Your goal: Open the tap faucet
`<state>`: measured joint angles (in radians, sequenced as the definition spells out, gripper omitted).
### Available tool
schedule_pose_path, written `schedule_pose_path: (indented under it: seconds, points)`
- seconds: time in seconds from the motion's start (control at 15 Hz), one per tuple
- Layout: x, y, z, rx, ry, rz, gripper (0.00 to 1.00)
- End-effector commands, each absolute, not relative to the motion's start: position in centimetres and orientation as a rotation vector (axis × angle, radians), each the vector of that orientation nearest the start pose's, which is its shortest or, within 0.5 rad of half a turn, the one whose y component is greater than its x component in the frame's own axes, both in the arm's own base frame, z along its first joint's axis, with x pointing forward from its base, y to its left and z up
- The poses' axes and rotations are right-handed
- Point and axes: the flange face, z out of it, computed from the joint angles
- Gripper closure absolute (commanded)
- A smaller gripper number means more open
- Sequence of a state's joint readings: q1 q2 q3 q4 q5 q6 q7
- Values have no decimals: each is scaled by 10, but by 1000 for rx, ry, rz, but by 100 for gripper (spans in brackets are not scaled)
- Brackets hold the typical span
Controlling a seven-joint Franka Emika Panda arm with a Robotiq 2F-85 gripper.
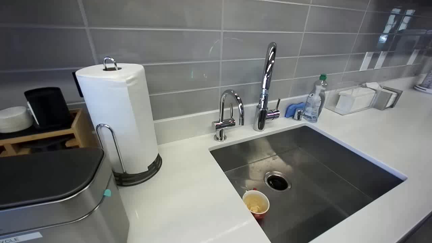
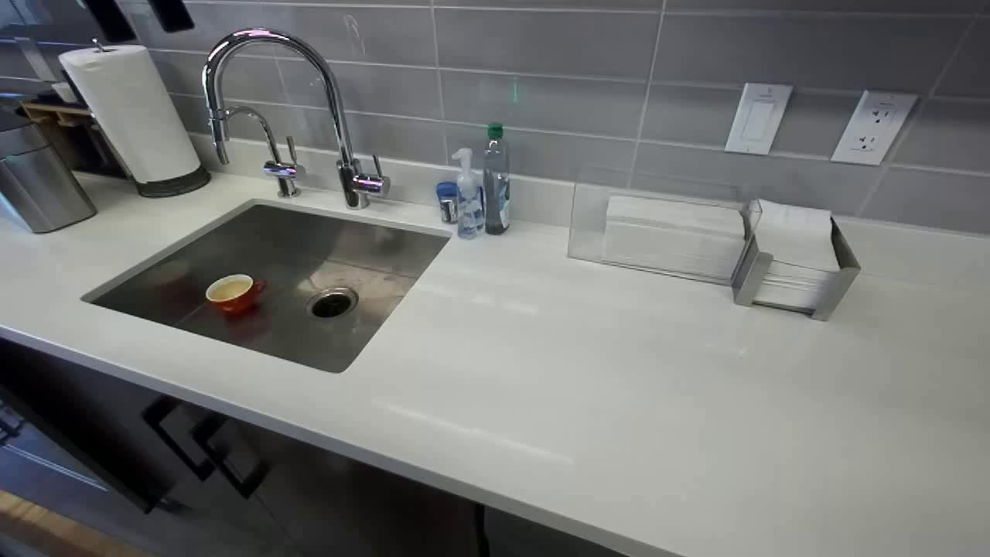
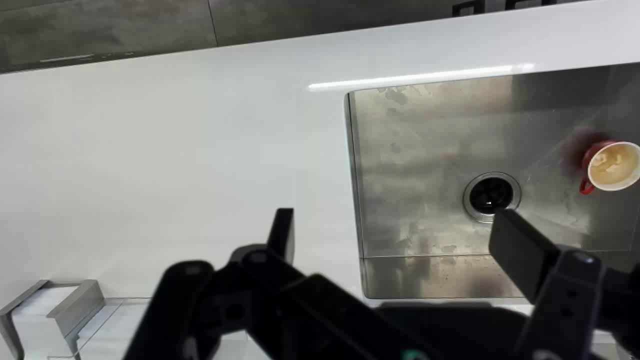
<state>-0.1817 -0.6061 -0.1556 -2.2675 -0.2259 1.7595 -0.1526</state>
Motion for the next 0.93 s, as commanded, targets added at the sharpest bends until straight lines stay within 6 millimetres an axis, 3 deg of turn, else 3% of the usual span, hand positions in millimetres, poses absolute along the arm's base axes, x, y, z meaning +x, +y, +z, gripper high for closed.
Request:
schedule_pose_path:
  seconds: [0.0,0.53,0.67,0.87]
  points:
    - [347,-155,587,-3286,213,-98,0]
    - [347,-155,587,-3286,213,-98,0]
    - [376,-145,583,-3270,178,-89,0]
    - [426,-114,566,-3223,56,-55,0]
